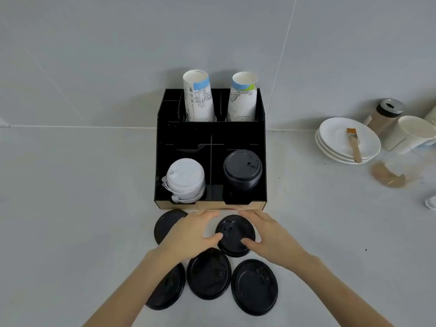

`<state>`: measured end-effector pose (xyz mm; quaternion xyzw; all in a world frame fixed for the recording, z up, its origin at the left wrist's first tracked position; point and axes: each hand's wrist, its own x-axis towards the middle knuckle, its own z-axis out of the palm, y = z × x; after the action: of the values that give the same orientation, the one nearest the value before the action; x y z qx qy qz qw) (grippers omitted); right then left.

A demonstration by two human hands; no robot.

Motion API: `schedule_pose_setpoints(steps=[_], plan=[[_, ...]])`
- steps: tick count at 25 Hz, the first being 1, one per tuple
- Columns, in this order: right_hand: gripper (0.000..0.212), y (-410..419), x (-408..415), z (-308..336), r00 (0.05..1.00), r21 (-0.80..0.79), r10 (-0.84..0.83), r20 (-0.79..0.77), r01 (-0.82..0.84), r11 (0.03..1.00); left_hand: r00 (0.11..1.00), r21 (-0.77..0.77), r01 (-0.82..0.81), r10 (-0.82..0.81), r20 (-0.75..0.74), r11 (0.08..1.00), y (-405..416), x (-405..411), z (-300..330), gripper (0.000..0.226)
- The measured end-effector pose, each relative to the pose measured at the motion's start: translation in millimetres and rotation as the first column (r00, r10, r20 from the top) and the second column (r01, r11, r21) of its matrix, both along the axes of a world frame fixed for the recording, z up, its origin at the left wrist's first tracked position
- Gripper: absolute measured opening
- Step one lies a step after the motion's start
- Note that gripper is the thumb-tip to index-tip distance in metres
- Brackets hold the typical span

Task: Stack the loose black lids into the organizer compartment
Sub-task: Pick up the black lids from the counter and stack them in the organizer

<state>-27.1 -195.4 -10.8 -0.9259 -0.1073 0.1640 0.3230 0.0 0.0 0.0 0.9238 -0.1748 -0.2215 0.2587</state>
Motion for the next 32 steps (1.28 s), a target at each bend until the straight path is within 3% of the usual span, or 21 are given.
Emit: schedule_pose_setpoints(steps=[6,16,19,26,32], plan=[[0.07,5,0,-19,0.99,-0.048,0.138,-0.03,-0.14,0.989,0.998,0.054,0.001,0.003,-0.068,0.999,-3,-9,-20,0.052],[0.064,16,-9,-25,0.993,-0.003,-0.094,0.075,0.094,0.996,1.0,-0.033,-0.01,0.009,-0.019,0.999,-14,-21,-26,0.068],[0.063,19,-14,-22,0.981,0.036,-0.156,0.118,0.152,0.988,0.998,-0.056,-0.03,0.033,0.056,0.998,-16,-23,-24,0.073],[0.058,23,-20,-2,0.962,0.142,-0.205,0.181,0.18,0.973,0.982,-0.173,-0.083,0.111,0.154,0.981,-16,-28,-14,0.075],[0.047,15,-21,17,0.964,0.2,-0.199,0.179,0.162,0.966,0.988,-0.269,-0.087,0.118,0.1,0.959,-4,-26,0,0.082]])
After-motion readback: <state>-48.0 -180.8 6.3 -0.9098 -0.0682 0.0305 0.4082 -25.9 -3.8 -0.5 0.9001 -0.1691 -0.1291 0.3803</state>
